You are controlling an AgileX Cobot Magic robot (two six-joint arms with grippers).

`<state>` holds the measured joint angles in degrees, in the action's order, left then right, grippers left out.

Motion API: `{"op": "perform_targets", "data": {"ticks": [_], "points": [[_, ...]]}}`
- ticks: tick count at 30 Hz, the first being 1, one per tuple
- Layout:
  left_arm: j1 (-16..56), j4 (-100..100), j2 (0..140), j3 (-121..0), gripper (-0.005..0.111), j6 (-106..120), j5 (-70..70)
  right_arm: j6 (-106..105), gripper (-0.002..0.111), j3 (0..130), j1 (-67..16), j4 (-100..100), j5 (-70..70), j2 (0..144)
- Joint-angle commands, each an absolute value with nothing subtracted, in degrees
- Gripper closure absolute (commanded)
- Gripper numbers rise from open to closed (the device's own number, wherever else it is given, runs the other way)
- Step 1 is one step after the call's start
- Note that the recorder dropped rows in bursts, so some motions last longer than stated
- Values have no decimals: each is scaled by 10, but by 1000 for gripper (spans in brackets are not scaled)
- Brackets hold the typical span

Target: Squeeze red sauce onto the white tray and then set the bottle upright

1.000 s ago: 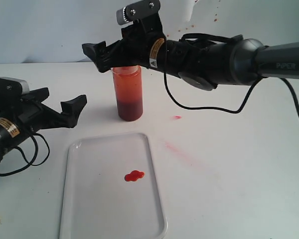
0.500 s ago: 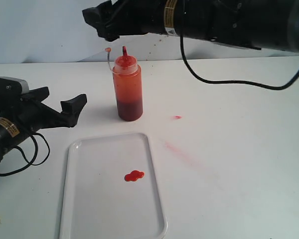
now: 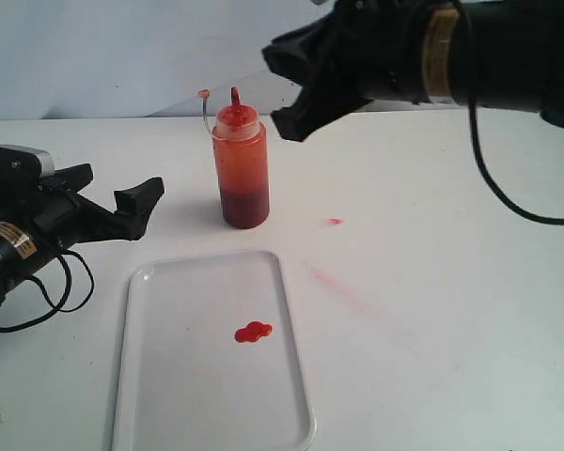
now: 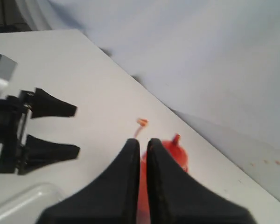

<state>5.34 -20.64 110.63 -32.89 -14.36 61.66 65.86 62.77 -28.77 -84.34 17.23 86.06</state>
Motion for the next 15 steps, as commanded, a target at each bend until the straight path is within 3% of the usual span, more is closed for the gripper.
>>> {"op": "perform_targets", "data": {"ticks": [1, 15], "points": [[54, -200, 1103, -330, 3, -147, 627, 647, 108, 566, -278, -821, 53, 819], [54, -200, 1103, -330, 3, -146, 629, 647, 108, 453, -278, -763, 22, 750]]}}
